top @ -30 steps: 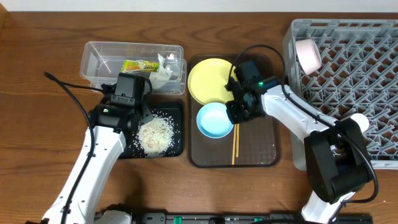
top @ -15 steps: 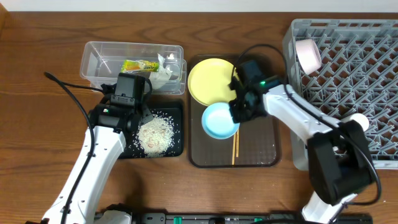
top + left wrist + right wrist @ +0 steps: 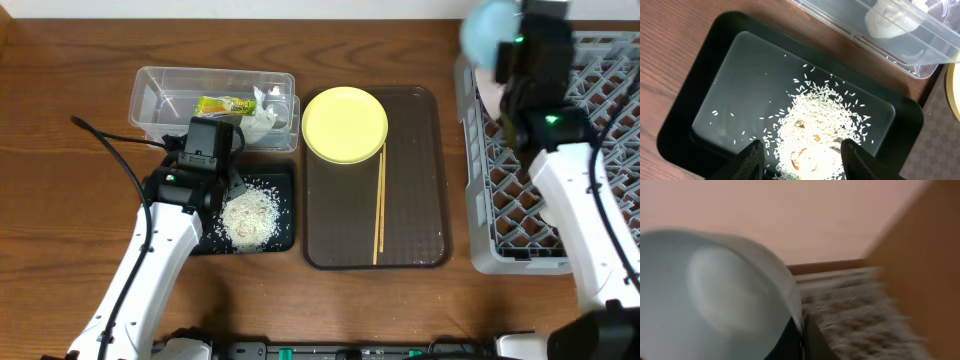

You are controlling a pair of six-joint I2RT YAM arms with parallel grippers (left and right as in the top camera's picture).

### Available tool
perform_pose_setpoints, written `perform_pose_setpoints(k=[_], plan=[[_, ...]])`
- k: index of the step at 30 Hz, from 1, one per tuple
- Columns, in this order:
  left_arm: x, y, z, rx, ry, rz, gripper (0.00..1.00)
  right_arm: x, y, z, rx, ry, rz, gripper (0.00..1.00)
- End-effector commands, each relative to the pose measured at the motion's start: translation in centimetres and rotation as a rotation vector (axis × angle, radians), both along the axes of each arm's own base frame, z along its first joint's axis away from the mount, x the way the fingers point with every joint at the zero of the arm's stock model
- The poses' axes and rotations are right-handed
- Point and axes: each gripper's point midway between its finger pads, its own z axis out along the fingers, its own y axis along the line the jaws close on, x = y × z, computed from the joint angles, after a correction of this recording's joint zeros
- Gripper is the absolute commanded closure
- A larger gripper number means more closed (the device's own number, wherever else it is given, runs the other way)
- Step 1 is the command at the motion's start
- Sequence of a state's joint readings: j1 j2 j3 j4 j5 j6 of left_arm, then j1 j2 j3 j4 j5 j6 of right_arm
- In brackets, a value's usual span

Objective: Sort waste into correct bins and load items into the dishwasher rack
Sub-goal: 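Carry the light-blue bowl with the right gripper into the dish rack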

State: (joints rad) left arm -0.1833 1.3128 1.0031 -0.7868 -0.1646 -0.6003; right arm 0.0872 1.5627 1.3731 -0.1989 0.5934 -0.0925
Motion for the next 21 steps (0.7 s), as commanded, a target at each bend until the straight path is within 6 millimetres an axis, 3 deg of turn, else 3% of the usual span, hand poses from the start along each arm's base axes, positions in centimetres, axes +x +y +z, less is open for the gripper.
perform_pose_setpoints(k=[1,6,11,17,21], plan=[[0.2,0.5,0.5,0.017,-0.015,0.017,0.47,-0.7,-5.9,-0.8,-0.250,0.120,-0.207,0.99],[0.2,0.5,0.5,0.016,-0.018,0.018,0.48,0.0,-11.0,-2.0,-0.338,0.142,-0.341,0.99],[0.2,0.5,0.5,0.017,-0.017,0.017,0.48,0.7,-14.5,-4.9,-0.408,0.212,-0.424,0.99],[0.2,0.5,0.5,0.014,-0.017,0.017,0.47,1.6,-15.7,-9.1,-0.424,0.297,-0.423,0.99],[0.2,0.5,0.5,0.014,-0.016,0.017,0.48,2.0,-15.7,-10.9,-0.425,0.322,-0.417,0.99]])
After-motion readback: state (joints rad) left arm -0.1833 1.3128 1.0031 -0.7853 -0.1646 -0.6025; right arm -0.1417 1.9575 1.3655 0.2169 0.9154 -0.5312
